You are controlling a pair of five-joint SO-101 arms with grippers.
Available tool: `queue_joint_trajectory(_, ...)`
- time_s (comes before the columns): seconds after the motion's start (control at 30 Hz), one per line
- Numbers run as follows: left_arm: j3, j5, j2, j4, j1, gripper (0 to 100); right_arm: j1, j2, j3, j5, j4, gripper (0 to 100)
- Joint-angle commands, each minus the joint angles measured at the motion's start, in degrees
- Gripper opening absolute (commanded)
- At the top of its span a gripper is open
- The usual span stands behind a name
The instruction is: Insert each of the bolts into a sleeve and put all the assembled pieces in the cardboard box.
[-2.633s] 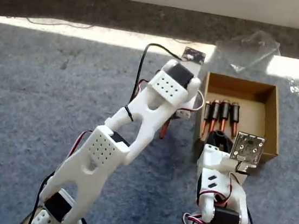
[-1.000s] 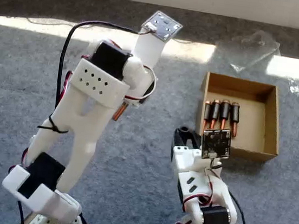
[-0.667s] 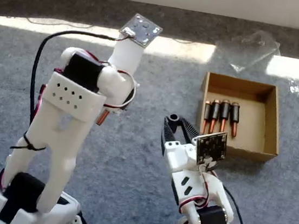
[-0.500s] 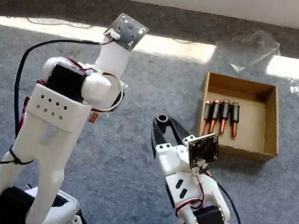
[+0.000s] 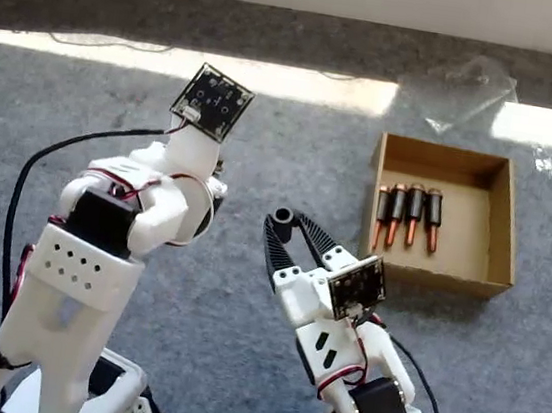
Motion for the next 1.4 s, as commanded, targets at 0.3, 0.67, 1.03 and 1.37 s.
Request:
queue_joint_trajectory(0.3,12.53,-0.18,-11.12,-21.01,-0.84,1,-0.31,-0.40,6.90,0.70,-6.46,0.5)
queue_joint_trajectory(0.67,17.19,-0.09,-15.34,-39.03,2.51,1,3.12,-0.40,6.90,0.70,-6.11,0.5)
queue_joint_trajectory(1.03,16.84,0.00,-15.69,-46.68,9.36,1,3.03,-0.40,6.90,0.62,-6.11,0.5)
queue_joint_trajectory(1.37,17.36,10.99,-21.49,-48.26,9.36,1,3.03,-0.40,6.90,0.62,-6.11,0.5)
